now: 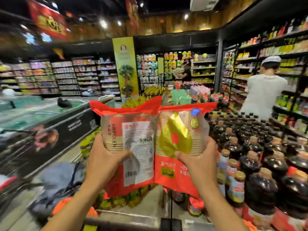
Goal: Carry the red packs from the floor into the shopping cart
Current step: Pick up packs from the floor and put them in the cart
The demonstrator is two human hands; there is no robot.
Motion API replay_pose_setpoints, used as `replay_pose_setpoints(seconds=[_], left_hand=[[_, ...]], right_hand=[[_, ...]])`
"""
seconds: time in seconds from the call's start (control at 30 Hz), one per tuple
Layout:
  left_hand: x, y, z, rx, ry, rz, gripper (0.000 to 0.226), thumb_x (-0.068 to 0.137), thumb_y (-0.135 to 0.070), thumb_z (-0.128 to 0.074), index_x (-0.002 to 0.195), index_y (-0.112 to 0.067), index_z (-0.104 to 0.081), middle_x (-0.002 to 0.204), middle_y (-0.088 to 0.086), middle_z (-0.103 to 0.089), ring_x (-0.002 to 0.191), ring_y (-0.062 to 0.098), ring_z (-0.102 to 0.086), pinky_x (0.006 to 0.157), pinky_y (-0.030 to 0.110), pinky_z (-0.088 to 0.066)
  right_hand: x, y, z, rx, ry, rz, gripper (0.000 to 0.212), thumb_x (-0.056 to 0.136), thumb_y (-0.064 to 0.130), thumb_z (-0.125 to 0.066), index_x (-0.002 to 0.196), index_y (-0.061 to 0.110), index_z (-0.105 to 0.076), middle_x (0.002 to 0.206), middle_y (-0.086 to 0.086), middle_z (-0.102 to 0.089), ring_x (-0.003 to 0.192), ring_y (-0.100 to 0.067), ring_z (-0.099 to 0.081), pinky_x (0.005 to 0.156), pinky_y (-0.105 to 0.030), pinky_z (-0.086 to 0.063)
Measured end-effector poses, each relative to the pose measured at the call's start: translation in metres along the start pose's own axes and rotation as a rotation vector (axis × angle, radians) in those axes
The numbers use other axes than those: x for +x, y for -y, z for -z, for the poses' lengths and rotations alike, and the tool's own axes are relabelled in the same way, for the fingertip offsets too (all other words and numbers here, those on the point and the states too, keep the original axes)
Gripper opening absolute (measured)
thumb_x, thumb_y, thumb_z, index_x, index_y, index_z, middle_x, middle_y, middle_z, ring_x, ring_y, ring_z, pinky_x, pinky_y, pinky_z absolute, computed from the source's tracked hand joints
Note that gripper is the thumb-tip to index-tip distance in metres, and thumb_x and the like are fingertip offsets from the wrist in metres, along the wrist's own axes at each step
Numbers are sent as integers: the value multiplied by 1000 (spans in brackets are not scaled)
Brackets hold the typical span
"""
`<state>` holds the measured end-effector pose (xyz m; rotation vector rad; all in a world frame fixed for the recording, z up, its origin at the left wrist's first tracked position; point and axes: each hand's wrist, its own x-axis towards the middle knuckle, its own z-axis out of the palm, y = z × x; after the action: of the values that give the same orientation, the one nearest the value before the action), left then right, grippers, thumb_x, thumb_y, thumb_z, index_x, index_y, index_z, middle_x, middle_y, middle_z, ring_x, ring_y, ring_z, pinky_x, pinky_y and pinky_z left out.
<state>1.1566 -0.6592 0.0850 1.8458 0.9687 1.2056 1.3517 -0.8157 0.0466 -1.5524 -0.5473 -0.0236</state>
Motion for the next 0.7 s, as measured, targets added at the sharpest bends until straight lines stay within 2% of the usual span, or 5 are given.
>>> replay_pose_setpoints(seconds=[0.17, 0.3, 0.5, 0.6, 0.7], left_hand=[[-17, 18, 74, 80, -172, 89, 70, 40, -47, -84, 101, -33, -52, 93, -8, -72, 85, 15, -71, 79, 48, -58], [-34, 30, 139, 154, -327, 151, 65, 48, -30, -91, 100, -31, -52, 92, -5, -71, 76, 6, -68, 69, 39, -54], [-56, 58, 245, 251, -552, 228, 74, 41, -41, -85, 107, -32, -54, 97, -10, -73, 86, 15, -71, 83, 48, -59], [-66, 75, 298, 275, -620, 270, 77, 44, -35, -91, 111, -32, -53, 99, -11, -72, 90, 19, -72, 84, 49, -59], [-72, 96, 349, 274, -670, 305, 84, 36, -52, -85, 112, -38, -51, 100, -12, -73, 89, 19, -73, 84, 53, -60]], right_hand=[[-24, 10, -64, 98, 236, 1, 84, 62, 16, -96, 125, 30, -42, 111, 12, -60, 98, -16, -62, 80, -33, -45], [-57, 31, -120, 142, 419, 14, 92, 50, 46, -90, 120, 48, -32, 113, 14, -59, 103, -16, -62, 85, -42, -52], [-119, 71, -208, 210, 634, 79, 85, 67, 23, -94, 121, 40, -31, 103, 26, -47, 88, 5, -53, 78, -31, -40], [-161, 89, -255, 214, 711, 81, 89, 58, 35, -94, 121, 42, -32, 107, 21, -52, 100, -10, -58, 88, -39, -48], [-202, 106, -296, 226, 756, 79, 90, 46, 49, -88, 120, 39, -37, 118, 10, -58, 108, -17, -61, 94, -49, -54]])
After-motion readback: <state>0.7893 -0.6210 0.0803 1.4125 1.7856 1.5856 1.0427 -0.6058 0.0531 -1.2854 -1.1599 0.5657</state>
